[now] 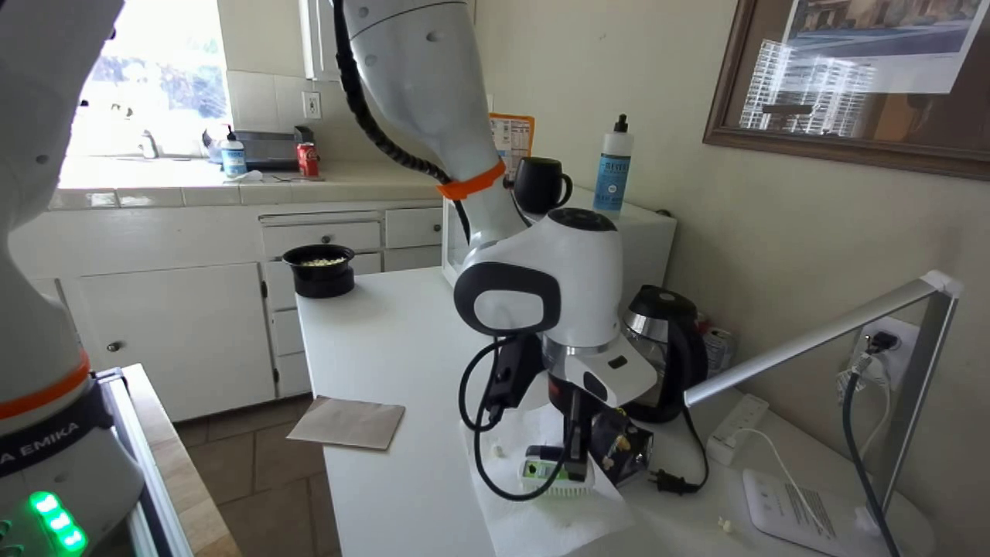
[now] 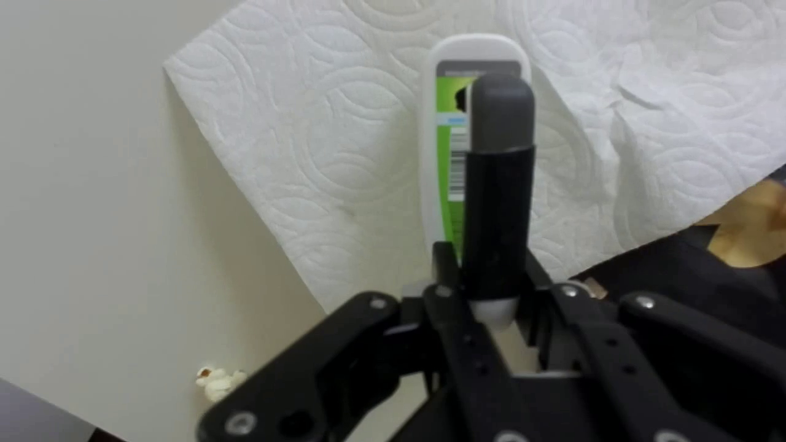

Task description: Use the brush to scrub the right side of the counter.

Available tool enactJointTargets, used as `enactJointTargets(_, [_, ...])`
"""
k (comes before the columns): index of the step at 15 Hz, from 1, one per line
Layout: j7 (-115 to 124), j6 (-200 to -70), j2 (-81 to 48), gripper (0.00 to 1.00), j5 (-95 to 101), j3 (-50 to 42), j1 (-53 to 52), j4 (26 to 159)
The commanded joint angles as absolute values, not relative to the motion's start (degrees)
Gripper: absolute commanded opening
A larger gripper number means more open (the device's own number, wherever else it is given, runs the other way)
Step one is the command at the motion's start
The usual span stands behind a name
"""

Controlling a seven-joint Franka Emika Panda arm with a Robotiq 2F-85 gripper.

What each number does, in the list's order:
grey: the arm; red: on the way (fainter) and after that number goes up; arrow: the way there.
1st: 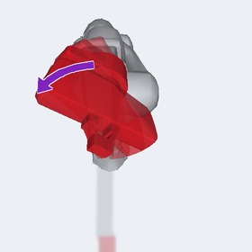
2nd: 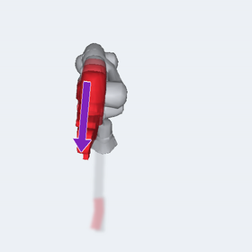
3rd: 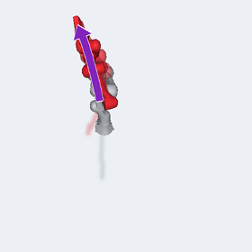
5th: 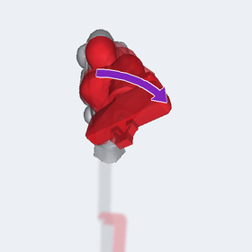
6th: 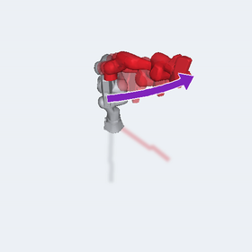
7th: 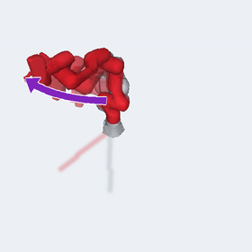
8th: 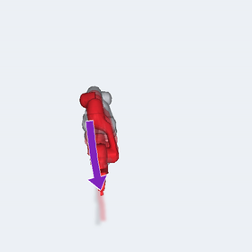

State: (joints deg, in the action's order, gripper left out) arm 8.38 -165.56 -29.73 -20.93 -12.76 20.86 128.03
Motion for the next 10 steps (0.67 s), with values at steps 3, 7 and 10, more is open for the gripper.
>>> enactJointTargets(3, [9.8, -161.1, -29.5, 0.06, -20.6, -13.6, 22.7, 126.4])
enactJointTargets(7, [5.7, -150.6, -26.4, 0.06, -25.2, -9.3, 28.1, 125.0])
enactJointTargets(10, [3.4, -144.0, -24.4, 0.06, -29.7, -8.2, 30.2, 123.5])
